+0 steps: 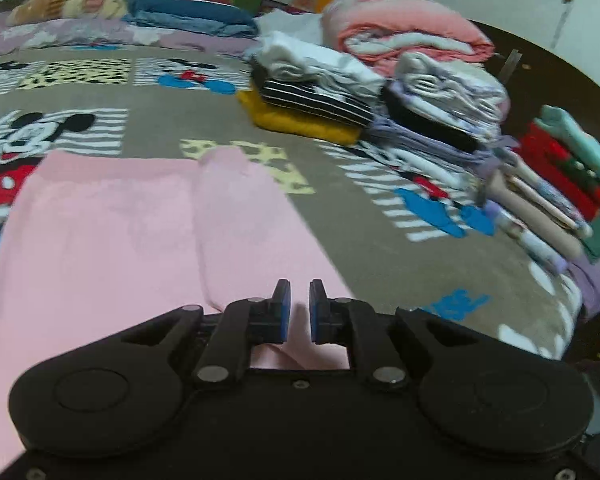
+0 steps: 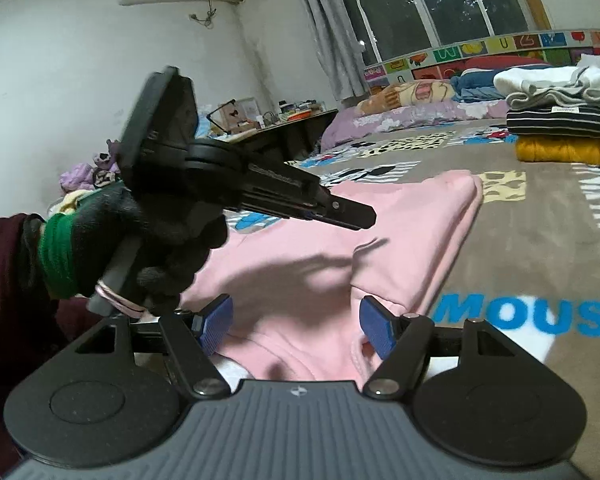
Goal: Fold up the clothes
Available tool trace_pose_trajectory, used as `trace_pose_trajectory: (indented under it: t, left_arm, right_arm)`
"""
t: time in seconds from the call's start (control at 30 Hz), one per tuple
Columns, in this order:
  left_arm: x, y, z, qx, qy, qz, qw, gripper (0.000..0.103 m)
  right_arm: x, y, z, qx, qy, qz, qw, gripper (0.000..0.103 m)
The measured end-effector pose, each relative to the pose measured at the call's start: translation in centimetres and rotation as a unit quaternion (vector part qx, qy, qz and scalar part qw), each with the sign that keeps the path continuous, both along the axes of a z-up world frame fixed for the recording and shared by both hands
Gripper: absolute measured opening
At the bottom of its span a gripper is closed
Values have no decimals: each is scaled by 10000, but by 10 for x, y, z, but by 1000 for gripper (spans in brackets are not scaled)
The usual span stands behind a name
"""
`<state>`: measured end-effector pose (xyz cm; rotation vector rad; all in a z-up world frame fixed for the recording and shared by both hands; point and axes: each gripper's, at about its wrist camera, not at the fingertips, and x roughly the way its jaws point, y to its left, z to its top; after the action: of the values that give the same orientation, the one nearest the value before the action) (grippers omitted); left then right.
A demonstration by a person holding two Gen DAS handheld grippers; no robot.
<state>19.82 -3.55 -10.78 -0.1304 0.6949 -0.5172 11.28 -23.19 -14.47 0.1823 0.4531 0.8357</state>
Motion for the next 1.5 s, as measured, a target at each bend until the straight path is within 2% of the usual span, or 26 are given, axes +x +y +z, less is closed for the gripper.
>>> trace_pose_trajectory:
  t: [0.1, 0.13, 0.2, 0.27, 0.37, 0.43, 0.57, 0.7, 0.77, 0.9, 1.03, 1.17, 1.23, 1.33, 1.37, 1.43, 1.5]
  left_arm:
    - [8, -19, -18, 565, 145, -56, 9983, 6]
    - [10, -21, -20, 588, 156, -30, 9981, 6]
    - [12, -20, -19, 455, 177, 44, 9988, 6]
    - [6, -18, -10, 356, 54, 30, 9993, 6]
    - [-9, -18, -2, 217, -98, -194, 9995, 6]
    - [-14, -22, -6, 148, -45, -317, 9994, 6]
    - [-7, -37, -30, 543, 168, -304, 9979, 6]
    - [-2, -38, -32, 485, 249, -95, 9985, 7]
    - [-4, -40, -31, 561, 190, -101, 9982, 7]
    - [-18, -30, -14, 329, -6, 40, 9995, 7]
    - [-36, -25, -1, 272, -216, -74, 9994, 7]
    - [-40, -44, -11, 622, -314, -291, 9971, 7]
    - [-36, -56, -27, 1020, -191, -341, 9940, 8]
    - [-39, -48, -23, 767, -216, -208, 9966, 9]
    - [-40, -44, -19, 639, -198, -157, 9976, 11]
    - [-48, -33, -11, 578, -348, -36, 9977, 36]
    - [-57, -19, -4, 498, -466, 136, 9976, 45]
  right_arm:
    - [-2, 5, -4, -345, 97, -13, 9994, 70]
    - [-3, 7, -6, -478, 123, -23, 9988, 70]
    - [-6, 10, -7, -685, 146, -44, 9975, 70]
    - [-14, 6, -3, -652, 49, -67, 9978, 70]
    - [-22, 3, 1, -583, -77, -27, 9983, 70]
    - [-19, 6, -5, -649, 22, -2, 9979, 71]
    - [-14, 11, -13, -720, 203, 53, 9972, 75]
    - [-16, 12, -16, -744, 307, 19, 9968, 76]
    - [-17, 12, -16, -735, 323, 18, 9968, 77]
    - [-22, 9, -12, -818, 279, -29, 9963, 77]
    - [-31, 7, -7, -940, 184, -73, 9954, 77]
    - [-38, 8, -6, -1066, 108, -101, 9942, 77]
    - [-39, 10, -6, -1133, 114, -116, 9934, 78]
    - [-43, 12, -5, -1274, 141, -150, 9916, 78]
    - [-46, 12, -4, -1292, 123, -145, 9914, 78]
    - [-55, 11, 2, -1275, 40, -114, 9918, 78]
    - [-63, 10, 7, -1273, -46, -118, 9918, 77]
